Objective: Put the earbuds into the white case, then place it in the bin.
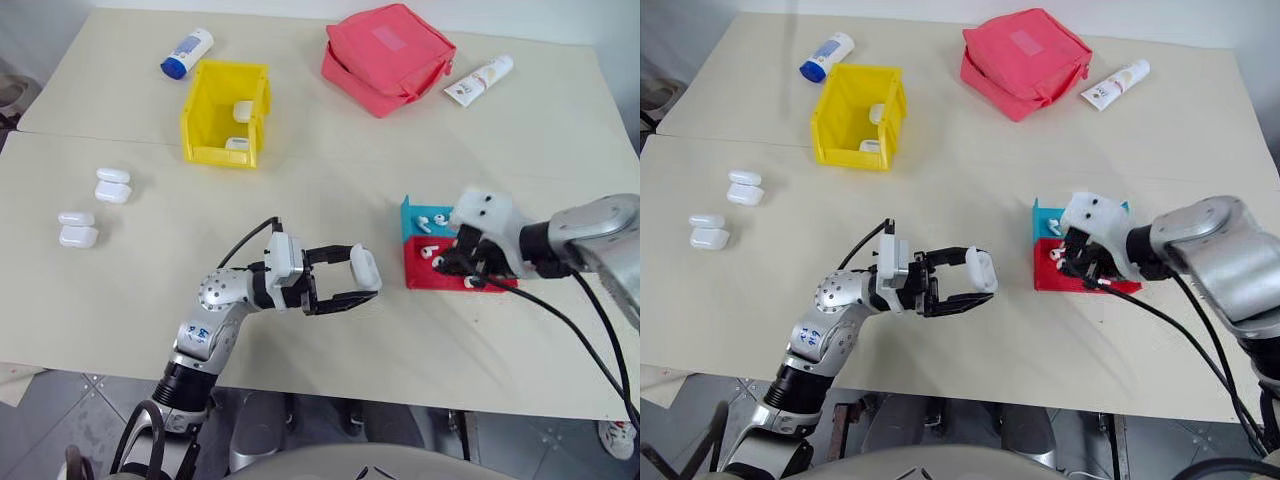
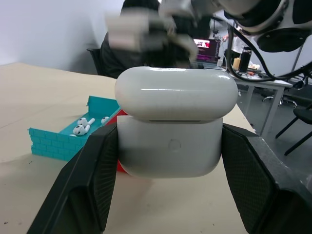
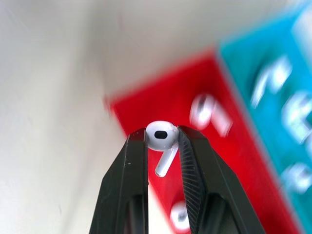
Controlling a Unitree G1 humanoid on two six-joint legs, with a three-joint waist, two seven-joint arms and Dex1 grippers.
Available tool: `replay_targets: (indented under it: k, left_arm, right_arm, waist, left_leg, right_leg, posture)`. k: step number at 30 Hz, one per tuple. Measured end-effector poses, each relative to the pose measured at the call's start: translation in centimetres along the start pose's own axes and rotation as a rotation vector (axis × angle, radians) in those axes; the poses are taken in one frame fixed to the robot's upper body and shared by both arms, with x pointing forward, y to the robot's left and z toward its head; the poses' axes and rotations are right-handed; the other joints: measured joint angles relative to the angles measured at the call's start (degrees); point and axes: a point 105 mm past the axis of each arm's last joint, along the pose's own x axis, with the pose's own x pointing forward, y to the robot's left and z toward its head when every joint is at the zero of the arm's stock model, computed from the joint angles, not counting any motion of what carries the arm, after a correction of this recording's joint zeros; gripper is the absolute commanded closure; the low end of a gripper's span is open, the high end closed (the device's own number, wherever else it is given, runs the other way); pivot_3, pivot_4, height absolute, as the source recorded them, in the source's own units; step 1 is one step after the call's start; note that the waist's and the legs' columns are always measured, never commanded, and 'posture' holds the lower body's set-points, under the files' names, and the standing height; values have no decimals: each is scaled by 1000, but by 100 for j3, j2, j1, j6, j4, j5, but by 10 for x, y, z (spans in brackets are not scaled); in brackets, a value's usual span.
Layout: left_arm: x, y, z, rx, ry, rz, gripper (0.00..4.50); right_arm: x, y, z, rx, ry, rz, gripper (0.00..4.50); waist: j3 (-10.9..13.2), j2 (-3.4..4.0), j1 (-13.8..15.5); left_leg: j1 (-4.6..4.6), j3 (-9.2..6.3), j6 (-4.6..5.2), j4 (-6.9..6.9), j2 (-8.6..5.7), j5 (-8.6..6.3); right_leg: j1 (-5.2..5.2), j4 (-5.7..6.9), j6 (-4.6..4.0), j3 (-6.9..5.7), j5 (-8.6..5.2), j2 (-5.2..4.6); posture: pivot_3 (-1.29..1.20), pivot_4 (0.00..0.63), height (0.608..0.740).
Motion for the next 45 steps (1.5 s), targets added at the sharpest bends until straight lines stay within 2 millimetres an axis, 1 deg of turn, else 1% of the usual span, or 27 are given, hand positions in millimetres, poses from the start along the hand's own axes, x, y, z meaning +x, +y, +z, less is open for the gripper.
replay_targets:
  k: [2,4,6,10,14,20,23,27,36,41,45]
  left_arm:
    - [0,-2,0,4,-13,-28,1689]
    - [-3,-2,-1,-2,-25,-42,1689]
    - [-6,0,-1,0,-35,-54,1689]
    - [-5,6,8,35,-103,-73,1689]
    - [-8,11,10,60,-104,-91,1689]
    - [-9,13,17,69,-120,-120,1689]
    - [-8,13,21,62,-119,-144,1689]
    - [-8,12,23,42,-119,-174,1689]
    - [-12,11,30,31,-111,-205,1689]
    - [-14,8,28,22,-98,-230,1689]
    - [-13,7,28,14,-97,-247,1689]
  right_arm:
    - [-3,3,14,-18,-159,21,3984]
    - [-6,7,22,-14,-261,45,3984]
    - [-7,12,36,-10,-403,81,3984]
    - [-6,23,55,25,-583,143,3984]
    - [-4,38,68,55,-688,209,3984]
    - [4,47,60,97,-684,229,3984]
    - [9,55,63,86,-709,251,3984]
    - [13,60,64,65,-734,263,3984]
    - [18,65,69,24,-776,272,3984]
    - [22,70,67,-7,-770,291,3984]
    - [21,70,64,-38,-766,300,3984]
  waist:
    - [0,0,4]
    - [0,0,10]
    - [0,0,6]
    - [0,0,-1]
    - [0,0,-4]
    - [0,0,7]
    - [0,0,-7]
    - [0,0,-11]
    - [0,0,-9]
    - [0,0,-8]
    - [0,0,-5]
  left_leg:
    - [-2,1,1,-3,-3,0]
    - [-3,-1,1,-1,-3,0]
    - [-5,-1,2,0,-3,1]
    - [-5,-3,2,0,-1,1]
    - [-6,-3,2,0,-2,1]
    - [-11,-10,4,1,-7,1]
    - [-12,-11,4,0,-6,1]
    - [-12,-12,4,0,-6,1]
    - [-12,-15,4,0,-6,1]
    - [-13,-15,4,0,-7,1]
    - [-13,-17,4,1,-7,1]
  right_leg:
    - [-2,2,1,0,0,-1]
    - [-2,17,1,-2,1,-1]
    - [-3,20,2,-3,1,-1]
    - [-5,26,2,-4,1,0]
    - [-5,27,2,-4,1,-1]
    - [-4,26,2,-9,1,-5]
    - [-5,26,2,-11,1,-2]
    - [-5,26,2,-12,1,-1]
    - [-4,26,2,-13,1,-2]
    - [-4,25,2,-14,1,-3]
    - [-4,25,2,-15,1,-2]
  posture:
    - [0,150,740]
    - [0,150,740]
    - [0,150,740]
    - [0,150,740]
    - [0,150,740]
    - [0,150,740]
    - [0,150,740]
    - [0,150,740]
    - [0,150,740]
    - [0,150,740]
    - [0,150,740]
